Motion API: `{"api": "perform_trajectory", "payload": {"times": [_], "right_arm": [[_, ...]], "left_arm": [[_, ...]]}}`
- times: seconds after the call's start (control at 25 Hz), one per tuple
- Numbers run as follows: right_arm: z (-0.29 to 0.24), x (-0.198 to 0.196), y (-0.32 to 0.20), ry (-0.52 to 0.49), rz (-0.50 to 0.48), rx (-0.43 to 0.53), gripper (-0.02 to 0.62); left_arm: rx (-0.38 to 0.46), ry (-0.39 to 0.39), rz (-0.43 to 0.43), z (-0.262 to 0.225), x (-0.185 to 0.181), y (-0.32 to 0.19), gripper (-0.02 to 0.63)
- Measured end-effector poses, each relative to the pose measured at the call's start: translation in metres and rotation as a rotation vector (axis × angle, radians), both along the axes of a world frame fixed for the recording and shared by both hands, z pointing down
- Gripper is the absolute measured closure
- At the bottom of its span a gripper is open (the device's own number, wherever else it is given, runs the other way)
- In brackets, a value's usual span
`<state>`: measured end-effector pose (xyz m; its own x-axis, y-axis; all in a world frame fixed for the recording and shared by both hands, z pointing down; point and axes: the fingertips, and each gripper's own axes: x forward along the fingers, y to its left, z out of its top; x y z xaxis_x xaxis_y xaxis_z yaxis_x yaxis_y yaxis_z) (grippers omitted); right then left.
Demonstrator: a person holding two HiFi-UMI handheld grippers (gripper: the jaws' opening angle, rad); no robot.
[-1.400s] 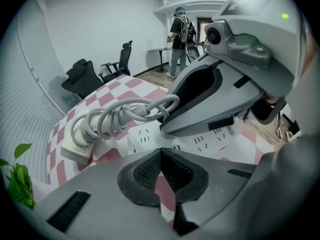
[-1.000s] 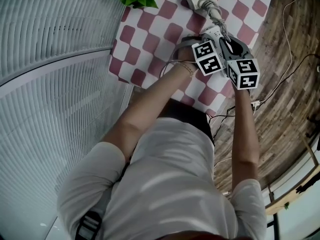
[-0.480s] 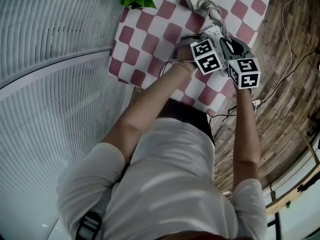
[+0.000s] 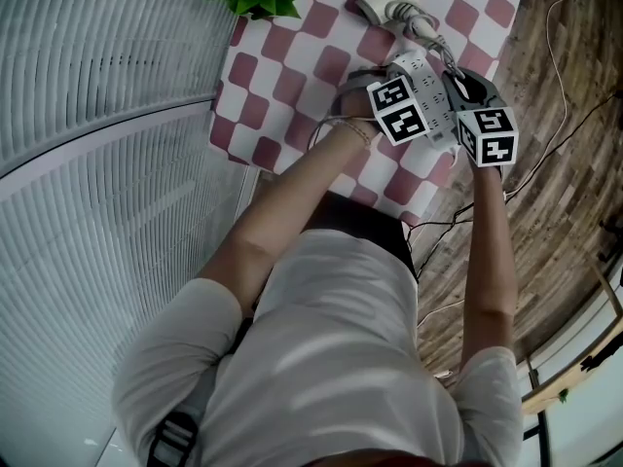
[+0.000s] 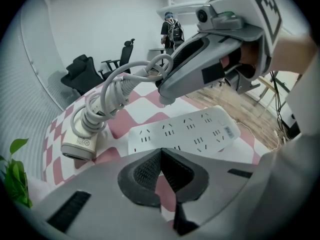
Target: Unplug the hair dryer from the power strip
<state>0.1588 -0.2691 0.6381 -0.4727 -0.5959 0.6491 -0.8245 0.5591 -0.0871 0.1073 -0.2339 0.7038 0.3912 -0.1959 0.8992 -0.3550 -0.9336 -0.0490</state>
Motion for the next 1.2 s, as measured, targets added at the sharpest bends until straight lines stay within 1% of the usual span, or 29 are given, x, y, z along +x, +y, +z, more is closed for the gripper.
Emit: {"api": "perform_trajectory", "payload": {"times": [0.28, 0.44, 1.2], "right_arm": [[0.005, 0.026, -0.012, 0.05, 0.002, -0.004, 0.514], [0.001, 0.025, -0.016, 0.057, -0.005, 0.004, 0.514], [0.036, 0.037, -0.003, 0.05, 0.027, -0.059, 0.514]], "left_arm": [[-0.003, 0.0, -0.005, 0.001, 0.0, 0.001, 0.577], [-0.004, 0.0, -0.006, 0.001, -0.001, 0.0, 0.577], [-0.004, 0.007, -0.009, 0.0, 0.0, 0.0, 0.577]]}}
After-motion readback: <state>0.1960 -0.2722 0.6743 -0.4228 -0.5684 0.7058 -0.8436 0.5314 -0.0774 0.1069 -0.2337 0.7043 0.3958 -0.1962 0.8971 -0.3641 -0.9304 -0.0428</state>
